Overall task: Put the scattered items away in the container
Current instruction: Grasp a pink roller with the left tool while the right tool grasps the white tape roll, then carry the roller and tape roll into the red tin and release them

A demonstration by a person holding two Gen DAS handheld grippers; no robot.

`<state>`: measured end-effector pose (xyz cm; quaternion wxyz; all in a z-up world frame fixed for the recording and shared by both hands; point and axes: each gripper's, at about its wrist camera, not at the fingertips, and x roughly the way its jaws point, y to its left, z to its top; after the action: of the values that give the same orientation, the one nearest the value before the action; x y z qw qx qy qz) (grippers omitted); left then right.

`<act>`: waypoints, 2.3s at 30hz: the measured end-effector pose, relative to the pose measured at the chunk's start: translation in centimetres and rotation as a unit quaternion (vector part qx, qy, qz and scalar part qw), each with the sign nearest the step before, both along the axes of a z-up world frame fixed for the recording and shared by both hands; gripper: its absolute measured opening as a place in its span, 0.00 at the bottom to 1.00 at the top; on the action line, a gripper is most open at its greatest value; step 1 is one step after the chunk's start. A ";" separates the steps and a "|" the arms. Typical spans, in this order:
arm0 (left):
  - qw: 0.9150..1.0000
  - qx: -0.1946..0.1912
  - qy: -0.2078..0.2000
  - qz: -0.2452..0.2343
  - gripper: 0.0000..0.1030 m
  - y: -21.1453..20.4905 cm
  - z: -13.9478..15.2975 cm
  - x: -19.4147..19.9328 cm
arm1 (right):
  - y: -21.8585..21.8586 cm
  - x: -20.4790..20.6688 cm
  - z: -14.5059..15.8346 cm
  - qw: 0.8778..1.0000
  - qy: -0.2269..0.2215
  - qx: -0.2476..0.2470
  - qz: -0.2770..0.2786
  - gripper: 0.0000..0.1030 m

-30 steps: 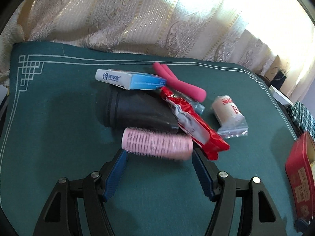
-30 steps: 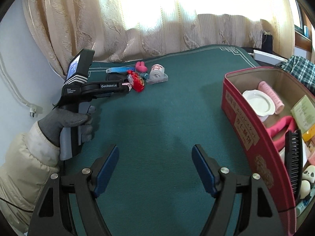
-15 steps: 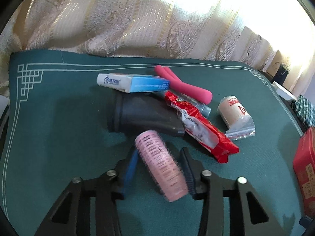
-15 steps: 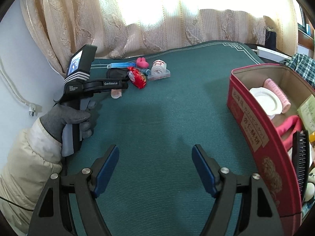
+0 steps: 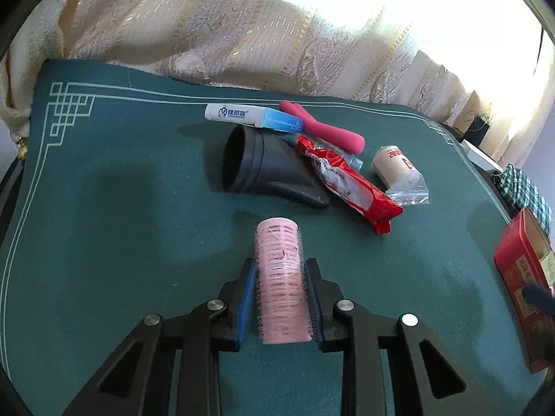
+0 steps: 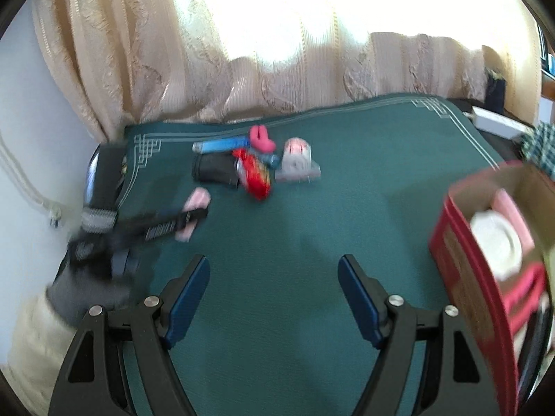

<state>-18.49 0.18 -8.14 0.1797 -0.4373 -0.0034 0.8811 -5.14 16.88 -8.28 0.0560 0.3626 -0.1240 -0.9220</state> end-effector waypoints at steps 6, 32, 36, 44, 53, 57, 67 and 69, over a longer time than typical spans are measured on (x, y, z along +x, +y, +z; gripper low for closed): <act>1.000 0.013 -0.003 0.002 0.28 -0.3 -0.1 0.0 | 0.3 -6.5 -0.5 0.999 -0.005 0.004 -0.033 0.77; 1.000 0.018 0.009 -0.014 0.27 1.0 0.4 0.9 | 1.6 -10.1 -0.7 0.999 -0.010 -0.021 -0.035 0.38; 0.999 0.026 0.021 -0.025 0.27 1.6 1.5 1.6 | 2.5 -5.1 1.7 0.999 0.025 -0.010 -0.044 0.38; 0.996 0.037 0.047 -0.065 0.27 3.8 3.6 4.5 | 8.5 5.7 3.6 0.990 0.047 0.005 -0.131 0.38; 0.988 0.053 0.054 -0.131 0.27 9.4 4.9 9.1 | 14.0 12.8 2.6 0.977 0.028 0.025 -0.212 0.39; 0.984 0.064 0.054 -0.155 0.27 12.0 5.8 11.1 | 14.8 13.8 2.1 0.975 0.024 0.029 -0.218 0.39; 0.974 0.072 0.062 -0.204 0.27 18.7 8.0 14.2 | 15.6 15.4 1.2 0.977 0.027 0.038 -0.209 0.39; 0.971 0.077 0.061 -0.218 0.27 20.3 8.1 14.7 | 15.8 16.0 1.1 0.977 0.027 0.041 -0.208 0.39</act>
<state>-3.82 20.44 -0.05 0.4003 -0.3580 0.0354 0.8428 10.84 32.70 -7.19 -0.1480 0.3057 -0.1575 -0.9273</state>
